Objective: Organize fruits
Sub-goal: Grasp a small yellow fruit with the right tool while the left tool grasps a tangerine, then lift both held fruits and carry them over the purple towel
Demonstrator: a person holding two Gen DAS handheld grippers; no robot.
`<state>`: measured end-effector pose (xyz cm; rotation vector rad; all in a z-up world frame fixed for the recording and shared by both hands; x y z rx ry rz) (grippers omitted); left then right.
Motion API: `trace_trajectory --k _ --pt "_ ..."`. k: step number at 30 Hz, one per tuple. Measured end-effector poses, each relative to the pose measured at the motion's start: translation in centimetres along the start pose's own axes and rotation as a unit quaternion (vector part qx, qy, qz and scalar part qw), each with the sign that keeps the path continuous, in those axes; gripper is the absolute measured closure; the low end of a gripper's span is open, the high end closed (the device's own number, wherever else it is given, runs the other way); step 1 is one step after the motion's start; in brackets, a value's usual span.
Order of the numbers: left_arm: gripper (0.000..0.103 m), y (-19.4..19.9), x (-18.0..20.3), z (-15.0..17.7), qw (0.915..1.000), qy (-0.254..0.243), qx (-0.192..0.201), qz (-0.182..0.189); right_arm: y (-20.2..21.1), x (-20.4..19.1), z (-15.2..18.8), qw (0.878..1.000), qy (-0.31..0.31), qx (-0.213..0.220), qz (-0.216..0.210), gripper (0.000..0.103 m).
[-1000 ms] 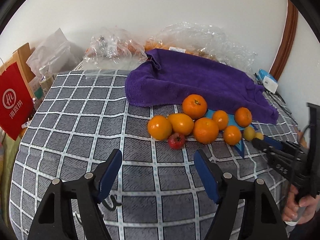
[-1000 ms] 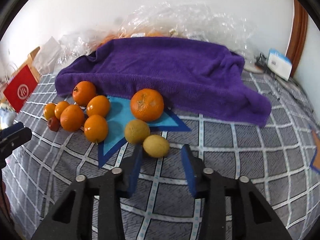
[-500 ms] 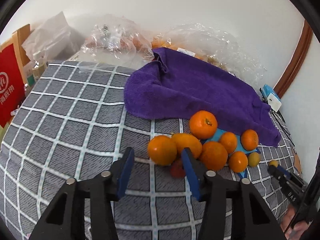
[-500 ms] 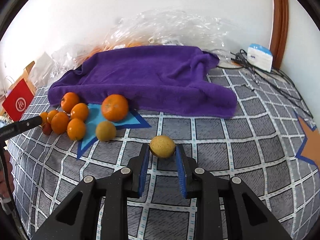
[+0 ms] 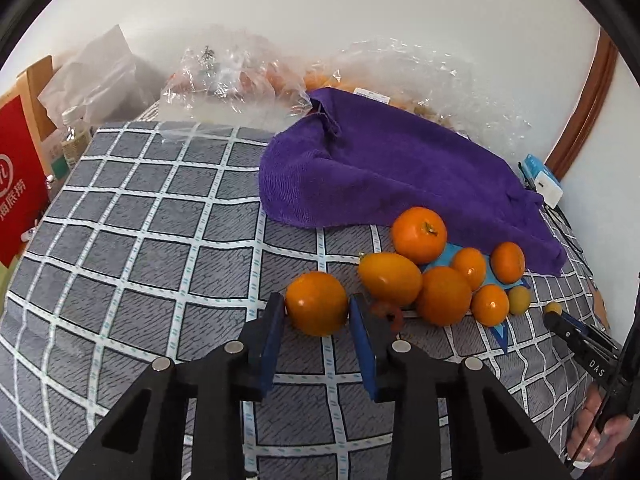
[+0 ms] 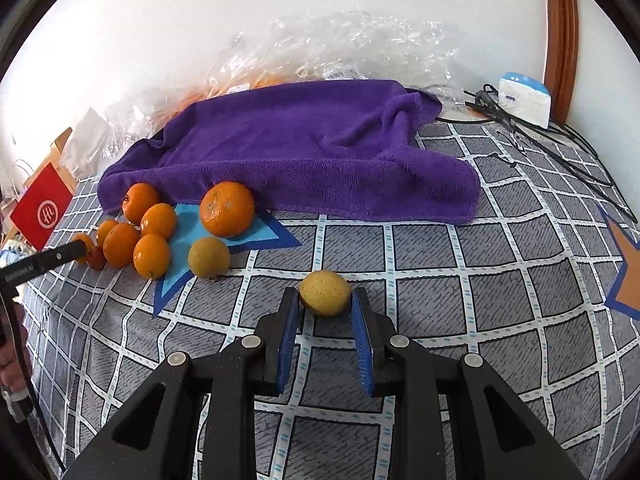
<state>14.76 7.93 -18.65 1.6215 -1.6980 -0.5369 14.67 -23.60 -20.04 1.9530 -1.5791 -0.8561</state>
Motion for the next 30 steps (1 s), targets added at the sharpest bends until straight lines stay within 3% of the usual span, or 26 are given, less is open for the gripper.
trace_trajectory --k 6,9,11,30 --pt "0.06 -0.6 -0.5 0.0 0.9993 0.026 0.021 -0.013 0.0 -0.2 0.0 1.0 0.002 0.001 0.004 0.076" --pt "0.06 -0.5 -0.8 0.2 0.999 0.034 0.03 -0.006 0.0 -0.2 0.0 1.0 -0.004 0.003 -0.001 0.076" --pt "0.072 -0.4 -1.0 0.3 0.9985 0.045 0.029 0.012 0.1 -0.1 0.1 1.0 -0.006 0.004 -0.001 0.076" --pt "0.072 2.1 0.1 0.3 0.9948 0.022 0.091 0.04 1.2 0.4 0.1 0.999 -0.025 0.036 -0.013 0.076"
Point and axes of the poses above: each gripper's, at about its wrist camera, not at the fingertips, and y roughly against the way its jaws point, x to its right, z to its underside, the point moved 2 cm from there along -y, roughly the way its jaws point, and after that the axes turned 3 degrees about x, right-handed, at the moved point
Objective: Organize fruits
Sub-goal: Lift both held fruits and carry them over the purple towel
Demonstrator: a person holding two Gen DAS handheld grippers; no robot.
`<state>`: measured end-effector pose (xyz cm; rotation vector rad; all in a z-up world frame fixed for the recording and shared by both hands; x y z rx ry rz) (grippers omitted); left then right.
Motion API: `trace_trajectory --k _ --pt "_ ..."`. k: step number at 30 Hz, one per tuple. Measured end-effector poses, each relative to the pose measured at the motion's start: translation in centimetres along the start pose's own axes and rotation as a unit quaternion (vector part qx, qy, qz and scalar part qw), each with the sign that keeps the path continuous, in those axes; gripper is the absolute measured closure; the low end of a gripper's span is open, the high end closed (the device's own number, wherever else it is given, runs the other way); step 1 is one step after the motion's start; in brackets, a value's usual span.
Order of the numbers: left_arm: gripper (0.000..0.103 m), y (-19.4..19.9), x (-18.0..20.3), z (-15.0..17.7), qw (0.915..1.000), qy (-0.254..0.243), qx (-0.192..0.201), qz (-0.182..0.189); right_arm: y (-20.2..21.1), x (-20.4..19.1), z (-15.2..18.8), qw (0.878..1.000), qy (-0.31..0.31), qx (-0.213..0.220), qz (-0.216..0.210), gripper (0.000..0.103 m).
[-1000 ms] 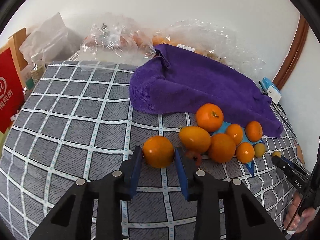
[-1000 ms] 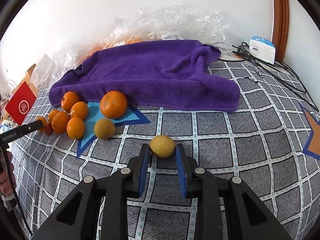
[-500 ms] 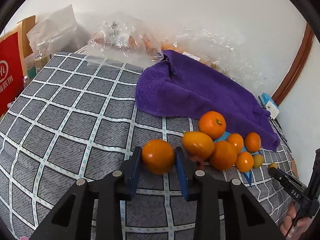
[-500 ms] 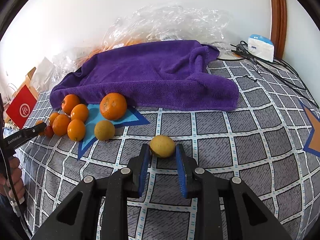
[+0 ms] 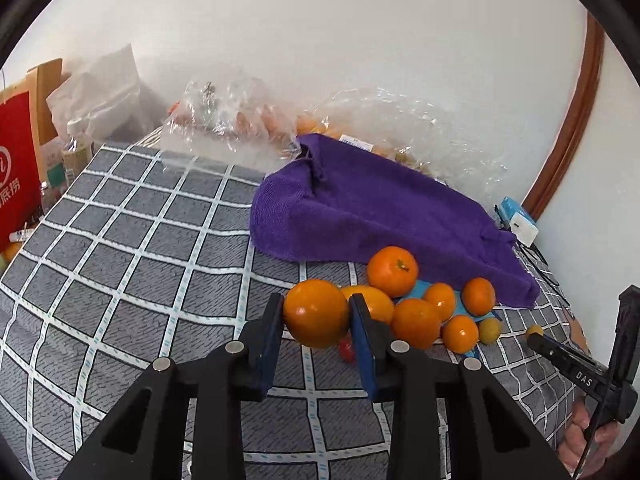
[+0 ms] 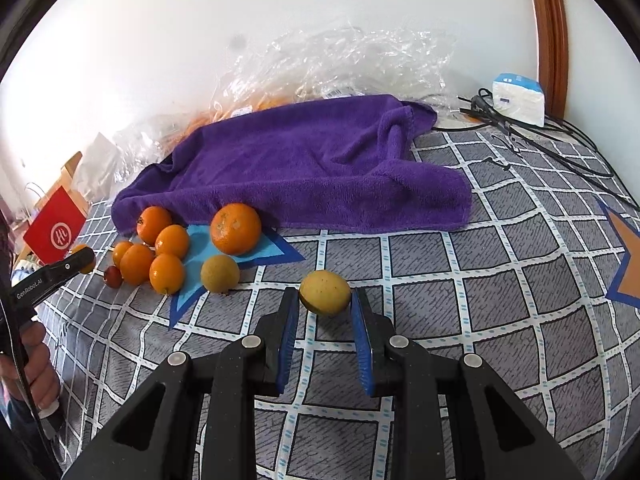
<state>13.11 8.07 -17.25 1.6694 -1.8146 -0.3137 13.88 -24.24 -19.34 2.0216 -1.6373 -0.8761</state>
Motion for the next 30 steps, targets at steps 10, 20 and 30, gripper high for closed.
trace_trajectory --k 10,20,30 --pt "0.072 2.4 1.5 -3.8 1.0 -0.005 0.008 0.0 2.2 -1.4 -6.2 0.999 0.027 0.037 0.008 0.076" --pt "0.072 0.9 3.4 -13.0 0.9983 -0.021 0.045 -0.03 0.5 -4.0 -17.1 0.994 0.045 0.098 0.0 0.076" --pt "0.072 -6.2 6.5 -17.5 0.9974 -0.039 0.044 -0.042 -5.6 -3.4 -22.4 0.995 0.042 0.092 -0.004 0.076"
Point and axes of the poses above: each gripper's, at about its wrist camera, not at the fingertips, and y roughly against the way its jaws point, x to its right, z to its underside, the point moved 2 cm from there along -y, roughly the way its jaws point, and after that the axes turned 3 degrees about x, right-handed, at the moved point
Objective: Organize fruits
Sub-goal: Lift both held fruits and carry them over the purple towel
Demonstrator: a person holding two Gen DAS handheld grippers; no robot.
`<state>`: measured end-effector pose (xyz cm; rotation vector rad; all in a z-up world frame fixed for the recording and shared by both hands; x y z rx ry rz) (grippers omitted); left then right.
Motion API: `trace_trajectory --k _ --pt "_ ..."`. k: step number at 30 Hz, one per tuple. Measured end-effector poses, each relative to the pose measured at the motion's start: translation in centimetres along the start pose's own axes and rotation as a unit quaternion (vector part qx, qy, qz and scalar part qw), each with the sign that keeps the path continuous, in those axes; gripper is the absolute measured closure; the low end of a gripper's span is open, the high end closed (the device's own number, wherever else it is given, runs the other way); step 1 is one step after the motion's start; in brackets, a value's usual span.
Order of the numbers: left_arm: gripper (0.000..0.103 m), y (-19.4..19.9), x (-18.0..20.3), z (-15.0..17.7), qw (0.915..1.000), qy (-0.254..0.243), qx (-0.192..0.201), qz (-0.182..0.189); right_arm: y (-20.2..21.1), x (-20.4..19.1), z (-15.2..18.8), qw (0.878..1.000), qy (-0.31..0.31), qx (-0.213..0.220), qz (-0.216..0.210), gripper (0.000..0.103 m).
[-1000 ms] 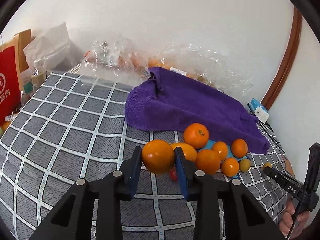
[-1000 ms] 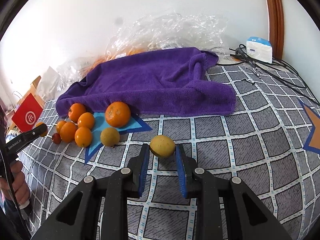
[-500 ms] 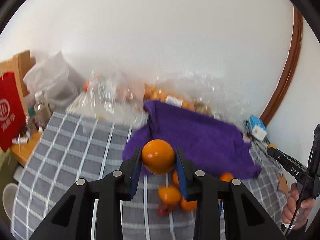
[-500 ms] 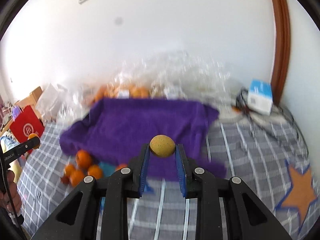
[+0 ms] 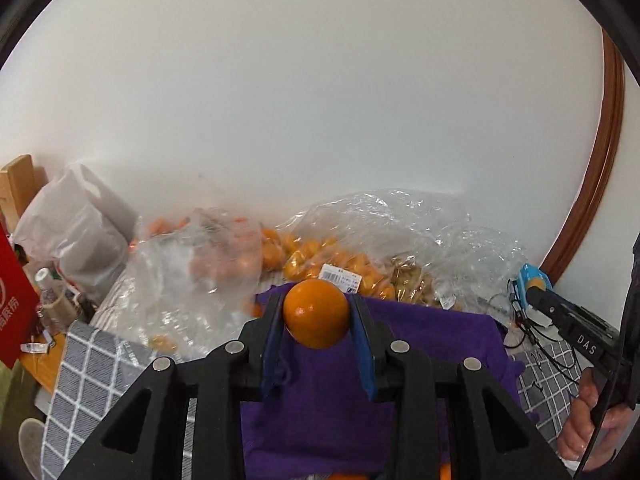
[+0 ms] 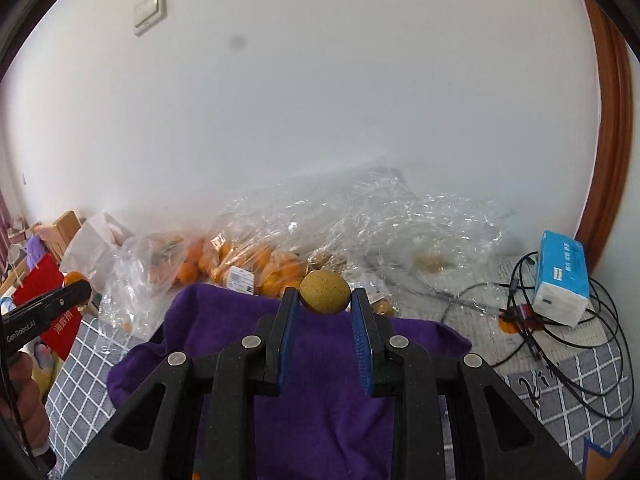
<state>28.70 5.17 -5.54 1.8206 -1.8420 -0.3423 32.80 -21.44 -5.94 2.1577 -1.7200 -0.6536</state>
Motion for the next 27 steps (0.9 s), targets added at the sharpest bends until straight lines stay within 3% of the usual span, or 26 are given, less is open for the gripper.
trace_trajectory --k 5,10,12,18,27 --pt "0.072 -4.7 1.6 0.9 0.9998 -0.006 -0.019 -0.002 -2.5 1.9 1.4 1.0 -0.022 -0.021 -0.002 0.076" --pt "0.072 -8.1 1.0 3.4 0.9988 0.014 -0.046 0.002 -5.7 3.2 2.9 0.997 -0.006 -0.071 0.008 0.076" --pt "0.072 -9.7 1.0 4.2 0.9972 0.0 -0.074 -0.011 -6.5 3.5 3.6 0.996 -0.005 -0.087 0.008 0.076" --pt "0.072 -10.4 0.4 4.5 0.9958 0.007 -0.091 -0.013 -9.2 4.0 5.8 0.989 -0.001 -0.147 0.011 0.076" --pt "0.072 -12.1 0.1 5.7 0.9908 0.016 -0.134 -0.012 -10.9 4.6 7.3 0.983 -0.005 -0.183 0.024 0.076"
Point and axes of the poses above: each gripper's, at about its wrist camera, not at the fingertips, and y roughly against the way its jaws point, x to its right, z to its underside, the point moved 2 cm from there along -y, roughly the way its jaws point, and after that the axes turned 3 degrees about x, right-handed, at the moved point
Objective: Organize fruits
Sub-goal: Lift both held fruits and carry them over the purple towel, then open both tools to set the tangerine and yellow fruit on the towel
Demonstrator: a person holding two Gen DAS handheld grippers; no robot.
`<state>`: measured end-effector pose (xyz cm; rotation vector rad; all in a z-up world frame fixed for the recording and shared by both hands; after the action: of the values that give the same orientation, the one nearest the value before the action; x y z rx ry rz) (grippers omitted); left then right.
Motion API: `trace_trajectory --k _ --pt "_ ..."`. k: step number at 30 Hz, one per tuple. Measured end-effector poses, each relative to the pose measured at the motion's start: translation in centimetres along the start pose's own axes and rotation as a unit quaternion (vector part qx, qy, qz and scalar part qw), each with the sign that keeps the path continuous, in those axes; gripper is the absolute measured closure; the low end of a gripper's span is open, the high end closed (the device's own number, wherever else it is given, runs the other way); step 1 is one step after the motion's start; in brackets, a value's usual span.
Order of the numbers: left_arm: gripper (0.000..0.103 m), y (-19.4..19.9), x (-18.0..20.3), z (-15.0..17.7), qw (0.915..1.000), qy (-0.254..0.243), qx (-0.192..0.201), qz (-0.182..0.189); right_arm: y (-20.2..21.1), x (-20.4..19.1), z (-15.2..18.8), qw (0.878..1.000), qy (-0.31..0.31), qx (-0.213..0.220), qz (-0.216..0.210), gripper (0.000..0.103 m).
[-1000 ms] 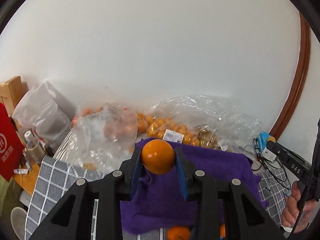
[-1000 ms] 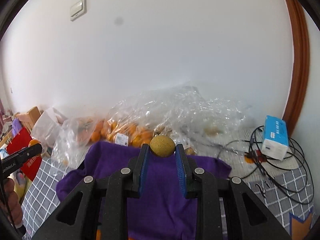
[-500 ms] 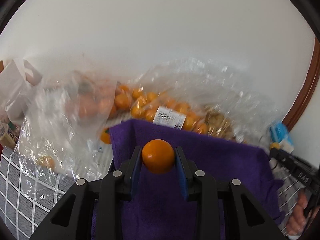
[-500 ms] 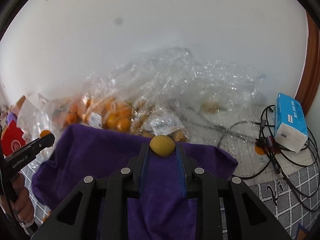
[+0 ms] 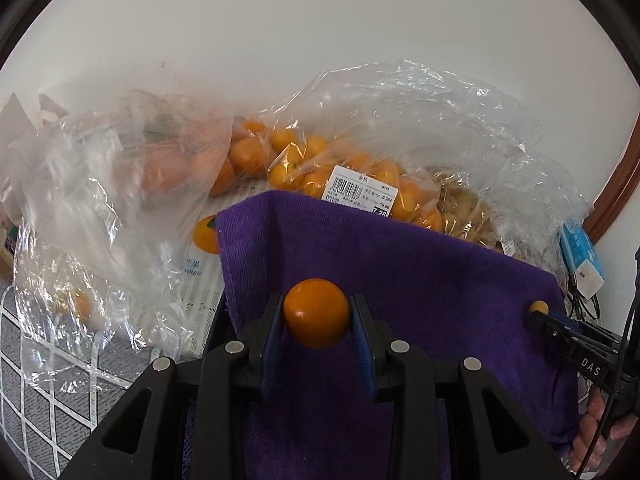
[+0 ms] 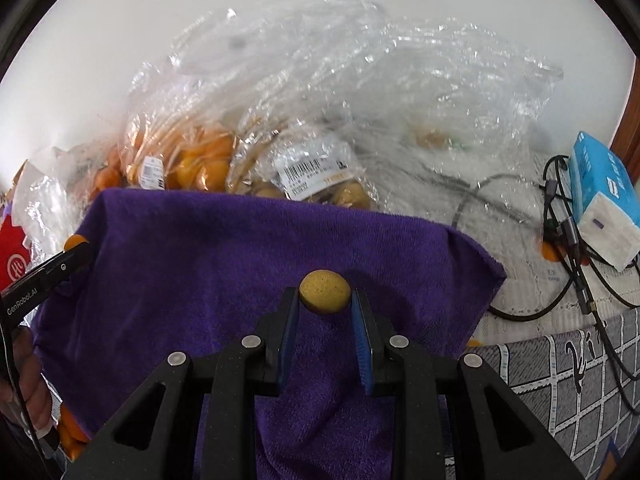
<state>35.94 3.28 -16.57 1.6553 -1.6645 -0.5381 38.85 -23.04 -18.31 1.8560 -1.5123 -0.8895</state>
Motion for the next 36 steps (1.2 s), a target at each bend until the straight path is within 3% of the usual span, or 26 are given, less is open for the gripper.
trace_trajectory --k 12,14,17,19,22,24,29,32,36 --pt "0.072 -1.6 0.1 0.3 0.9994 -0.005 -0.034 -0.006 -0.9 0.3 0.1 1.0 0.002 -0.022 0.004 0.076" --pt "0.072 -1.8 0.1 0.4 0.9994 -0.003 -0.035 -0.004 -0.9 0.2 0.0 1.0 0.003 -0.024 0.002 0.074" --pt "0.072 -1.8 0.0 0.3 0.9993 0.002 -0.036 0.001 -1.0 0.1 0.0 1.0 0.004 -0.027 0.001 0.062" --pt "0.068 -1.5 0.0 0.3 0.9995 0.006 -0.028 0.009 -0.8 0.0 -0.1 1.0 0.009 -0.026 0.0 0.053" --pt "0.052 -0.5 0.1 0.0 0.9997 0.003 -0.016 0.016 -0.2 -0.7 -0.3 0.999 0.026 -0.017 0.014 0.042" --pt "0.052 0.2 0.1 -0.3 0.9998 0.004 -0.005 0.021 0.6 -1.2 -0.6 0.999 0.035 -0.004 0.023 0.038" --pt "0.052 2.3 0.1 -1.2 0.9996 0.008 0.017 0.022 2.9 -1.8 -1.6 0.999 0.031 0.028 0.025 0.037" --pt "0.052 4.6 0.4 -1.7 0.9981 -0.004 0.057 0.022 5.2 -2.0 -2.0 0.998 0.024 0.055 0.031 0.037" --pt "0.052 6.8 0.7 -2.9 0.9964 -0.006 0.081 0.023 8.0 -2.6 -2.0 0.995 0.026 0.082 0.05 0.037"
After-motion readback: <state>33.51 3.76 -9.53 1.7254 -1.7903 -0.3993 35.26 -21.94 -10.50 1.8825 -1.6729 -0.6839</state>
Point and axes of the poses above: each gripper's, at about its wrist camera, not at the fingertips, and y roughly against the way its jaws point, x to its right, z to its underside, the point moved 2 cm from there along -y, roughly the way its jaws point, and after that the axes turned 3 degrees about x, right-handed, at the moved point
